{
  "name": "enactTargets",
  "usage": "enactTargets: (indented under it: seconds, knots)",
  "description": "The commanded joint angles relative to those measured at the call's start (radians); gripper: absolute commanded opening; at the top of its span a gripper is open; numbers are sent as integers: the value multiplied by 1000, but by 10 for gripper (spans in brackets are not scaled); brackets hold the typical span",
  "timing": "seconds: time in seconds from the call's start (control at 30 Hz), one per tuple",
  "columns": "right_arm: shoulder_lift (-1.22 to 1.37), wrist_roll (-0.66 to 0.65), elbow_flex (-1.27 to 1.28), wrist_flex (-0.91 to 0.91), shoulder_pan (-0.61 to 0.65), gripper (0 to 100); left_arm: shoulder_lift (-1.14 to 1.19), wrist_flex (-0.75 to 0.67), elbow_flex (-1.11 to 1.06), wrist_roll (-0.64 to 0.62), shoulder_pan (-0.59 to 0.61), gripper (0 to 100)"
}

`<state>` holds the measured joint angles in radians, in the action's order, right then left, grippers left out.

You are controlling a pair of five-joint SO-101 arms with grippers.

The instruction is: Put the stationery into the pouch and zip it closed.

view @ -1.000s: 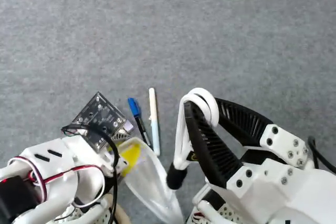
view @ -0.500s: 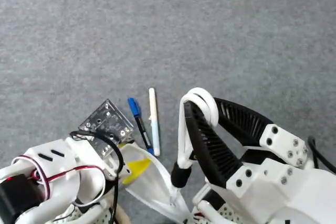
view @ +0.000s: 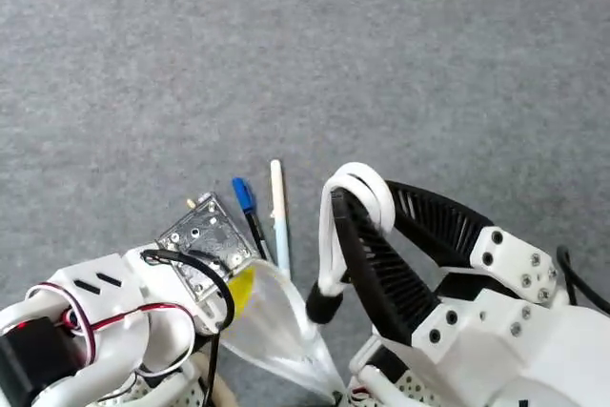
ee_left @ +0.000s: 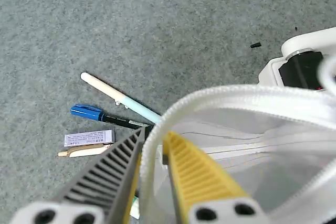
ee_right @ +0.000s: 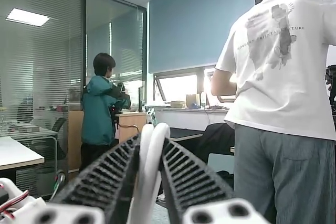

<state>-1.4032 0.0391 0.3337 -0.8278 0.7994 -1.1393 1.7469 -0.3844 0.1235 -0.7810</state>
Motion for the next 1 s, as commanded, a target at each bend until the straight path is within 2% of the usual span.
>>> enactTargets:
  seconds: [0.0,0.33,0.43,0.57,0.73,0.83,0.97]
  knots:
    - [24,6,-28,8,11,11,-2,14,-1,11,2,64]
    - [24,6,-31,12,11,11,6,8,7,5,5,28]
    - [24,0,-33,61,11,11,5,-44,7,-8,15,28]
    - [24,-2,-33,86,11,11,8,-127,7,-68,117,28]
    - [24,-32,-33,83,11,19,5,-180,7,-74,236,28]
    - [24,-103,-33,81,11,68,-2,-204,8,-78,289,28]
    - [25,-127,-28,81,11,120,-2,-201,87,-153,308,28]
